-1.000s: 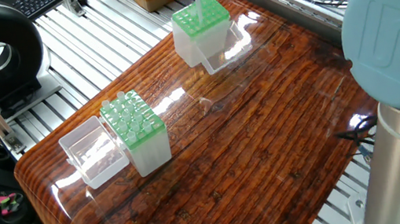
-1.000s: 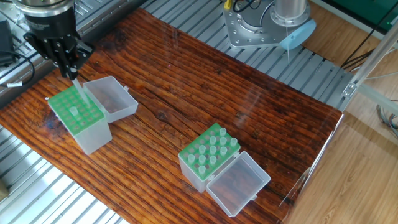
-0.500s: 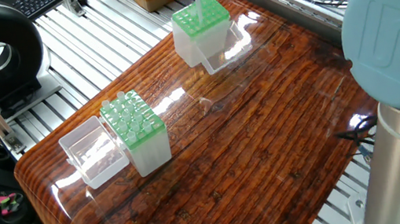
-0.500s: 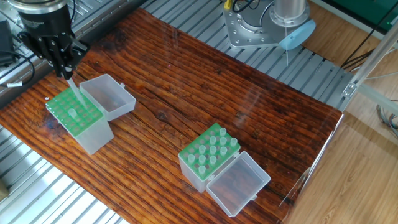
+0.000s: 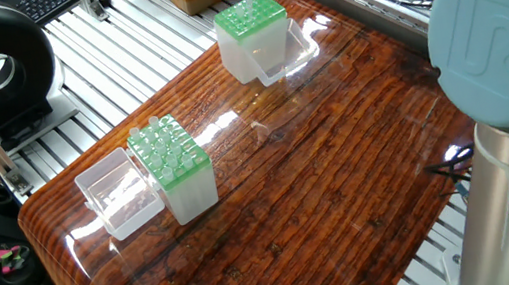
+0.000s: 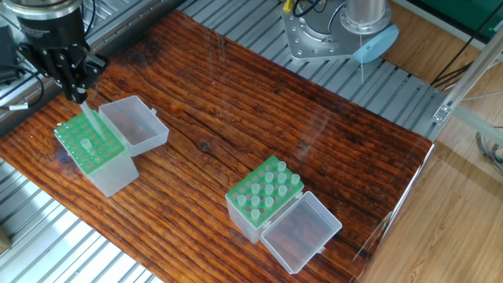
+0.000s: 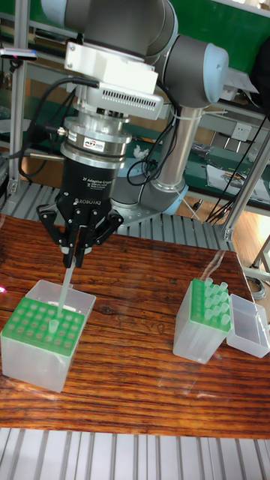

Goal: Transfer all large pipette tips from one holder to another

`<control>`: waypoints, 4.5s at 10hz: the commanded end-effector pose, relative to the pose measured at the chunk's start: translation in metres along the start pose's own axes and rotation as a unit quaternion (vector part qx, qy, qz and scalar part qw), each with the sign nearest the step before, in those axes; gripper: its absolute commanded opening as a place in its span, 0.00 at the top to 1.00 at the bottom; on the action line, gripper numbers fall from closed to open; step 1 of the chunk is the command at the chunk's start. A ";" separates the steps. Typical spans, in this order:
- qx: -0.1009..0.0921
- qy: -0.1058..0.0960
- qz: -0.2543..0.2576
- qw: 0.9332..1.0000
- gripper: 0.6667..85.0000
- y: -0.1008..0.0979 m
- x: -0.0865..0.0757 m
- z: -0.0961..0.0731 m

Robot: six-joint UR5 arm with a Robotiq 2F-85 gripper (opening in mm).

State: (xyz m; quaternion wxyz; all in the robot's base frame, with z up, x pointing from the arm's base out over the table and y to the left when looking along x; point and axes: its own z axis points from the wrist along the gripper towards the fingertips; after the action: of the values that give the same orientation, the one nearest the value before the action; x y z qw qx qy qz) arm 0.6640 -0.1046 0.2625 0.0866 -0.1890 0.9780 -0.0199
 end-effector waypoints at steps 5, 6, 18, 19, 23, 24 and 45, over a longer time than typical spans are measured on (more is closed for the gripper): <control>0.005 -0.028 -0.019 0.999 1.00 -0.004 -0.017 0.000; 0.010 -0.034 -0.022 0.999 1.00 -0.006 -0.020 0.000; -0.011 -0.018 -0.014 1.000 1.00 0.018 -0.024 -0.071; -0.021 -0.014 -0.003 1.000 1.00 0.031 -0.019 -0.079; -0.016 -0.025 0.032 0.999 1.00 0.093 -0.004 -0.086; -0.025 -0.029 0.043 0.998 1.00 0.108 -0.006 -0.087; -0.036 -0.028 0.047 0.998 1.00 0.278 0.035 -0.070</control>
State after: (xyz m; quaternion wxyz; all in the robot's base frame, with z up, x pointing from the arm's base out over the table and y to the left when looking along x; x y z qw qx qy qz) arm 0.5356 0.1076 0.3086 0.1068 -0.1738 0.9790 0.0050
